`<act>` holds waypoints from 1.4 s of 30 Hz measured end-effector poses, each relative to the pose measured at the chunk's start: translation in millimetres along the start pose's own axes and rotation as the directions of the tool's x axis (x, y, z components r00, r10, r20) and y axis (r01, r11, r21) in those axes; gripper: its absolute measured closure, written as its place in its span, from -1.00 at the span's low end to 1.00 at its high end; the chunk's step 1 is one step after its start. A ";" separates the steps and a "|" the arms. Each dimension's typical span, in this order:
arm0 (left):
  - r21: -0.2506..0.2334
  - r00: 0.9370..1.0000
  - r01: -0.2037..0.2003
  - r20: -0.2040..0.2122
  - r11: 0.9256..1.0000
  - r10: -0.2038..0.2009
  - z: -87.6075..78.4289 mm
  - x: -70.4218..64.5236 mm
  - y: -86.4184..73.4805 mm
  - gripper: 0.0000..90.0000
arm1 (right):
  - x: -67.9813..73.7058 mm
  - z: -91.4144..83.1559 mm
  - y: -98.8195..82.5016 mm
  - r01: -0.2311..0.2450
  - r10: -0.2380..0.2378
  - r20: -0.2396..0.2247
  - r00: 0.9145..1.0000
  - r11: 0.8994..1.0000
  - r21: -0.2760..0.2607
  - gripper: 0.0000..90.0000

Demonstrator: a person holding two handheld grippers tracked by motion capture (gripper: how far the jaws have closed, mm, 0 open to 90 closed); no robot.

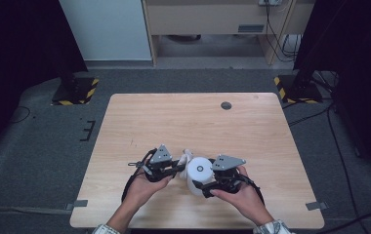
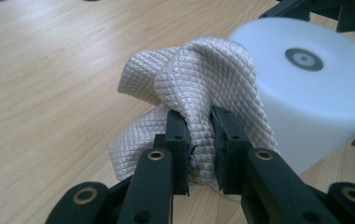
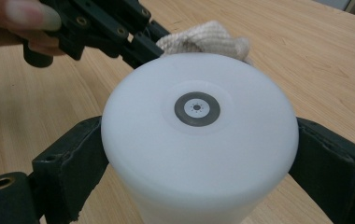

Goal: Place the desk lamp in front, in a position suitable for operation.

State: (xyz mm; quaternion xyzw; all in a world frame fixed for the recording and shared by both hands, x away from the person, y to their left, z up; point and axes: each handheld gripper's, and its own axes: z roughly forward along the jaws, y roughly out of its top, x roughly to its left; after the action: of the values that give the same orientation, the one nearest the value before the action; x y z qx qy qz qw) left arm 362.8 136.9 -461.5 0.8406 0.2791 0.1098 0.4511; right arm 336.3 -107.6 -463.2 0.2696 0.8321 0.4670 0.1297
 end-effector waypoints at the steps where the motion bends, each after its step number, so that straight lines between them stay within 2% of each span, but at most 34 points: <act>1: 0.007 1.000 -0.008 -0.004 1.000 0.008 0.3 -0.4 1.0 0.72 | 0.0 0.0 0.0 0.000 0.000 0.000 1.000 1.000 0.000 -0.80; 4: 0.036 1.000 -0.025 -0.003 0.999 0.025 5.7 -0.5 0.5 0.72 | -0.1 0.1 0.1 0.000 0.000 -0.001 1.000 1.000 0.001 -0.80; 8: 0.076 1.000 -0.022 0.002 0.997 0.022 16.0 1.1 -7.7 0.72 | -0.6 0.3 0.2 0.001 -0.001 -0.004 1.000 1.000 0.002 -0.80; 13: 0.139 0.999 -0.039 0.005 0.990 0.038 28.4 2.5 -19.1 0.72 | -0.9 0.4 0.2 0.002 -0.002 -0.007 1.000 1.000 0.002 -0.80; 18: 0.104 1.000 -0.018 0.009 0.994 0.017 26.0 4.2 -13.2 0.72 | -2.8 0.8 -0.5 0.002 -0.002 -0.008 1.000 1.000 -0.004 -0.80; 23: 0.064 1.000 -0.026 0.016 0.998 0.025 15.9 5.9 1.5 0.72 | -5.8 2.1 -1.6 -0.001 0.001 -0.021 1.000 1.000 -0.011 -0.80; 26: 0.067 0.999 -0.028 0.020 0.997 0.026 16.0 5.9 5.7 0.72 | -6.3 2.3 -1.9 0.000 0.000 -0.020 1.000 1.000 -0.012 -0.80; 29: 0.069 0.999 -0.026 0.026 0.997 0.025 17.6 5.6 3.3 0.72 | -5.8 1.9 -2.8 0.005 -0.005 -0.012 1.000 1.000 -0.013 -0.80; 32: 0.101 0.999 -0.041 0.029 0.994 0.039 22.4 6.9 -4.3 0.72 | -6.3 2.3 -3.7 0.008 -0.008 -0.017 1.000 1.000 -0.014 -0.80; 34: 0.110 0.999 -0.030 0.034 0.993 0.027 27.4 6.9 -10.7 0.72 | -6.9 2.5 -3.6 0.014 -0.014 -0.019 1.000 1.000 -0.011 -0.80; 38: 0.141 0.999 -0.042 0.028 0.989 0.039 34.6 6.3 -19.7 0.72 | -6.8 2.7 -3.1 0.013 -0.013 -0.017 1.000 1.000 -0.005 -0.80; 42: 0.127 0.999 -0.038 0.028 0.991 0.035 32.5 7.5 -18.1 0.72 | -7.0 2.9 -3.0 0.014 -0.014 -0.017 1.000 1.000 -0.004 -0.80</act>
State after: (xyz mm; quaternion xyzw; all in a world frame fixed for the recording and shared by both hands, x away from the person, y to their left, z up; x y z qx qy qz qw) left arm 376.5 126.4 -495.4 0.8740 0.2643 0.0890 0.3980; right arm 342.4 -110.8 -467.5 0.2595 0.8343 0.4698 0.1264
